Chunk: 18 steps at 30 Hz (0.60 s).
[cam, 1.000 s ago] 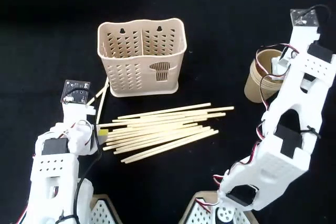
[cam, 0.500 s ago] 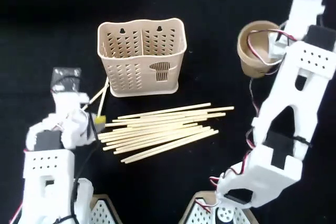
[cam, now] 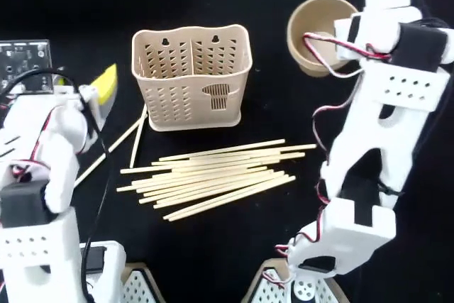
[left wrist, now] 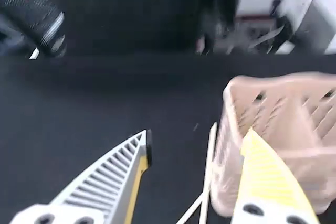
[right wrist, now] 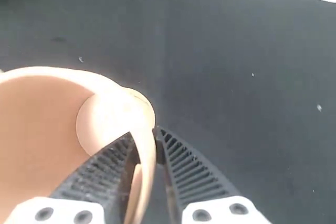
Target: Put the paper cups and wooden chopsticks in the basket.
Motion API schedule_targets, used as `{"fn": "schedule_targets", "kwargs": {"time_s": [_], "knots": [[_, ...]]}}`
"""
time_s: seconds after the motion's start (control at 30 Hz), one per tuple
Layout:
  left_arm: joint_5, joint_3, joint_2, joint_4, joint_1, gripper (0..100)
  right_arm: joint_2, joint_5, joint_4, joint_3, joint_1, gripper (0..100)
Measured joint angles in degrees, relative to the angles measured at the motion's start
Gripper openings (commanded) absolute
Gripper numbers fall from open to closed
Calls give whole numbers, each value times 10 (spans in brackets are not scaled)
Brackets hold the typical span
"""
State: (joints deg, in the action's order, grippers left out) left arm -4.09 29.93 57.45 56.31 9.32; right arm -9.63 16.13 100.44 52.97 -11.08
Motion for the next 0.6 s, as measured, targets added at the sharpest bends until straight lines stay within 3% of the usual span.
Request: {"fn": "schedule_targets", "kwargs": {"time_s": [0.23,0.6], "knots": [[32,-64,-158,-62,-40,288,5,-26,2,27,47,11],[36,-139,-375,-65,-42,288,5,-36,2,146,104,11]]}}
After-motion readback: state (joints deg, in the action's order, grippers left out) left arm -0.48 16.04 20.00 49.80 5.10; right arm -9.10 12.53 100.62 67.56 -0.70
